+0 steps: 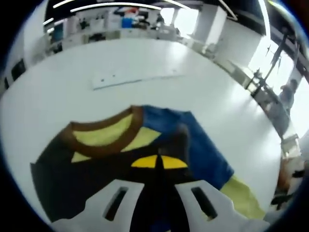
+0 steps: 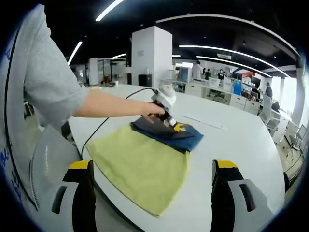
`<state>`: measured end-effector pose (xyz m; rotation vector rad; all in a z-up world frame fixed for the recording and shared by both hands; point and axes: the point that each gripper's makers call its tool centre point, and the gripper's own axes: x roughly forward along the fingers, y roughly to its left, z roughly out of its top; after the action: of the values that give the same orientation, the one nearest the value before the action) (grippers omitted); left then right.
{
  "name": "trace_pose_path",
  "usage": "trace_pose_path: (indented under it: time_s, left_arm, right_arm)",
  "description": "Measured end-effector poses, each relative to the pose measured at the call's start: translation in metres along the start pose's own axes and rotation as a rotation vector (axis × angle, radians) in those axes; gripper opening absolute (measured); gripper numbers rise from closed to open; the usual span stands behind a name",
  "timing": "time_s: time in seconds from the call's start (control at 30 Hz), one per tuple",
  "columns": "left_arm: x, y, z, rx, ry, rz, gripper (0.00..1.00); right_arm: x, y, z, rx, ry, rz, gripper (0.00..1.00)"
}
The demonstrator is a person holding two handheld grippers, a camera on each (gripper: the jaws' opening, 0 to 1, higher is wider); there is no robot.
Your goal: Fold the garment on the visible template until the final outline fits inside the template.
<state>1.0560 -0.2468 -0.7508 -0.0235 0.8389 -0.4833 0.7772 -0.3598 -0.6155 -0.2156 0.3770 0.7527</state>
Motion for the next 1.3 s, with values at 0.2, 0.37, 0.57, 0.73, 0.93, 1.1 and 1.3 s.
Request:
trace_pose_path:
  time_s: [0.2,0.37,0.57,0.73,0.93,1.1,1.3]
  left_arm:
    - [-0.004,-0.013,0.005,0.009,-0.02,-0.019,0.0]
    - [-0.005,-0.026,0.01,0.032,-0.038,-0.035,0.0]
    - [-0.005,-0.048,0.013,0.077,-0.045,-0.066,0.0]
    - [-0.003,-0.062,0.01,0.096,-0.05,-0.092,0.0]
    - [0.002,-0.069,0.011,0.098,-0.055,-0.109,0.0]
    - [0.005,-0.073,0.008,0.107,-0.047,-0.117,0.0]
    - [0.01,-0.076,-0.001,0.108,-0.027,-0.123,0.0]
  right_arm:
    - [-0.001,0.001,0.0,-0.002,-0.003,0.001,1.0]
    - [-0.002,0.001,0.001,-0.004,-0.005,0.0,1.0]
    - [-0.003,0.002,0.0,-0.003,-0.003,0.004,1.0]
    - [-0.004,0.002,-0.002,0.001,-0.001,0.003,1.0]
    - [-0.005,0.001,-0.001,0.001,-0.007,0.001,1.0]
    - [-0.005,0.002,0.0,-0.001,-0.011,0.006,1.0]
    - [-0.006,0.003,0.0,-0.001,-0.011,0.006,1.0]
